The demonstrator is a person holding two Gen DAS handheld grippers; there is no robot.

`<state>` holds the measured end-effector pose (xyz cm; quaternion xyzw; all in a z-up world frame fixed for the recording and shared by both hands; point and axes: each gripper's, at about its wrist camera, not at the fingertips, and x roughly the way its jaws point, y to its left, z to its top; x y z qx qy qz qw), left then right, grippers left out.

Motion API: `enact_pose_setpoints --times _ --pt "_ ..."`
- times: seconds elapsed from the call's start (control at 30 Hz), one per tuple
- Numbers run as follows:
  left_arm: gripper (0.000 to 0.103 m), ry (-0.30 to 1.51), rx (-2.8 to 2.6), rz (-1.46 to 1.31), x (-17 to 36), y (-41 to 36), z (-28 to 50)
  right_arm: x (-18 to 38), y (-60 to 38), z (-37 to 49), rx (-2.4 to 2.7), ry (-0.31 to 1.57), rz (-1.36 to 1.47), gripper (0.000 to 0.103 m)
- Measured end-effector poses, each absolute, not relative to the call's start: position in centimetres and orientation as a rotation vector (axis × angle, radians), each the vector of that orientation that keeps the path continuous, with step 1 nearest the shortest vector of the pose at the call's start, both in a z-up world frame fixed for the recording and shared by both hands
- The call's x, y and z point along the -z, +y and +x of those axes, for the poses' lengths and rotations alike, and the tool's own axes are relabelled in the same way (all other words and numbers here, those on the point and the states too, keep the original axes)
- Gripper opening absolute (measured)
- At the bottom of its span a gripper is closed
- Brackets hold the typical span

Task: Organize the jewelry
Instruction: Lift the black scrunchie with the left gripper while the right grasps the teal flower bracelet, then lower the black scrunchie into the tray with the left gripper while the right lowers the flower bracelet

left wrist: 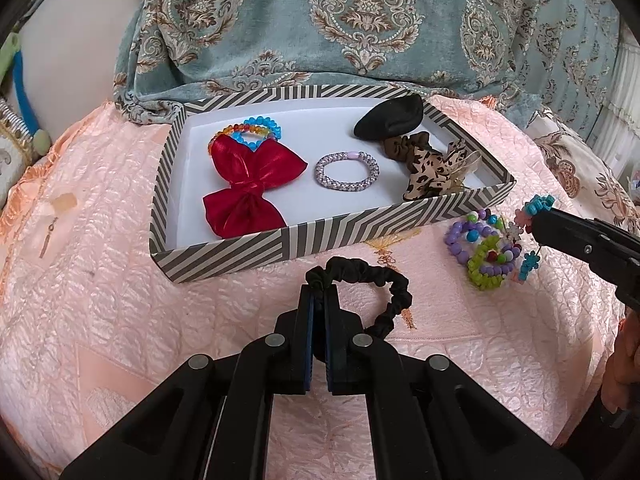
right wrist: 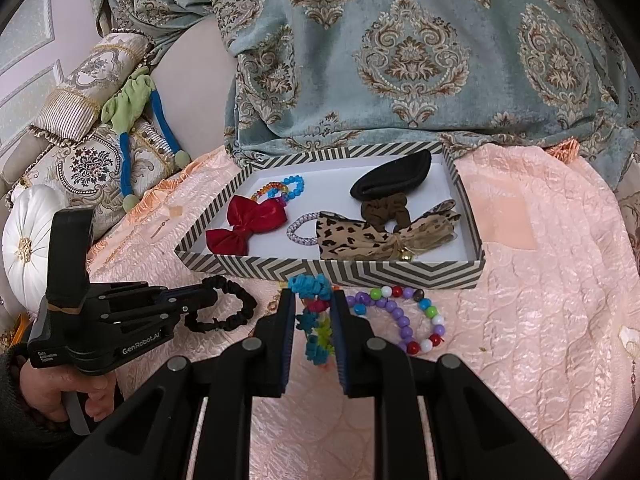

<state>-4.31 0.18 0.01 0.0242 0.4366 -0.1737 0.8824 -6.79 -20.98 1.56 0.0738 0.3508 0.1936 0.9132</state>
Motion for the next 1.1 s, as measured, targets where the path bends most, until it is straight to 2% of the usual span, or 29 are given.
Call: enact_pose_setpoints --times 0.53,0.87,1.1 --pt "0.000 0.891 0.367 0.038 -0.8 0.3 -4.7 -1.8 -20.9 -6.8 -0.400 0.715 0.142 0.018" --pt "0.000 0.816 0.397 -0.010 -5.6 0.7 -4.3 -5.0 -20.5 -5.8 -0.415 0.649 0.124 0.018" --pt "0.000 0.769 0.383 -0.026 -8.4 0.8 -1.1 -7.9 -19.5 -2.0 -0.331 0.640 0.023 0.018"
